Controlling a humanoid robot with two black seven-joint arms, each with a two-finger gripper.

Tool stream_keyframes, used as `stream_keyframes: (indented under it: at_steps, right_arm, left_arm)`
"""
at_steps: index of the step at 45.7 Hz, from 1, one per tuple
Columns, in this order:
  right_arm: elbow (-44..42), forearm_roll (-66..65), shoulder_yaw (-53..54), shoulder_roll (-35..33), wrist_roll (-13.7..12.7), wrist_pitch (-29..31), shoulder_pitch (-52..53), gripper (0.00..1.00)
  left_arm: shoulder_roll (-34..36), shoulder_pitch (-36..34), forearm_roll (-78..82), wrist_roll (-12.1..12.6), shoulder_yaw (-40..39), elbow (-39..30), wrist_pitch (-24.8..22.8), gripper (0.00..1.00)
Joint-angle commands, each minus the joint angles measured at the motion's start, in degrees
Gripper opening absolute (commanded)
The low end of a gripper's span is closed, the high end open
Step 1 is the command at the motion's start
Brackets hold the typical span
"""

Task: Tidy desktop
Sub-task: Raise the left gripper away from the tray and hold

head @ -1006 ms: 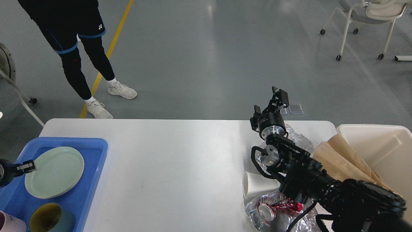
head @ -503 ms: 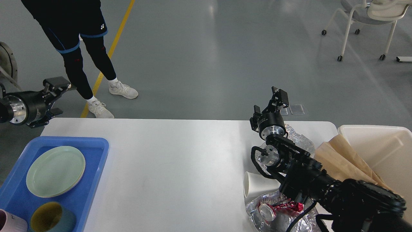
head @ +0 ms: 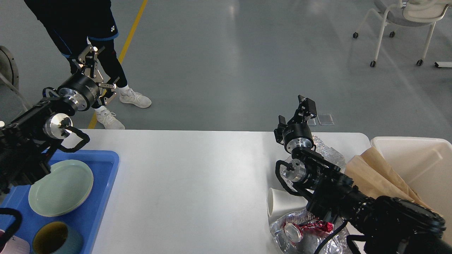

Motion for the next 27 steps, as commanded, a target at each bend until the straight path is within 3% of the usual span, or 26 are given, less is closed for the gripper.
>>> stream_keyframes:
  at_steps: [1,11,17,27]
  right_arm:
    - [0.0,0.0,0.0,0.0,0.0,0.0,0.0,1.0]
    - [0.0,0.0,0.0,0.0,0.0,0.0,0.1,1.0]
    - [0.0,0.0,0.0,0.0,-0.1,0.0,0.0,1.0]
    - [0.0,0.0,0.0,0.0,0.0,0.0,0.1,1.0]
  left_arm:
    - [-8.5,0.5,0.1,-0.5,-8.9,7.4,-0.9,0.97]
    - [-16.4,3.0,-1.1,-4.2,-17.7,8.5,-1.0,0.97]
    - [-19.3,3.0,-3.8,-4.2,-21.9,12.9,-2.0,0.97]
    - [-19.6,5.8,-5.1,-4.5,-22.2,17.0,-6.7,0.97]
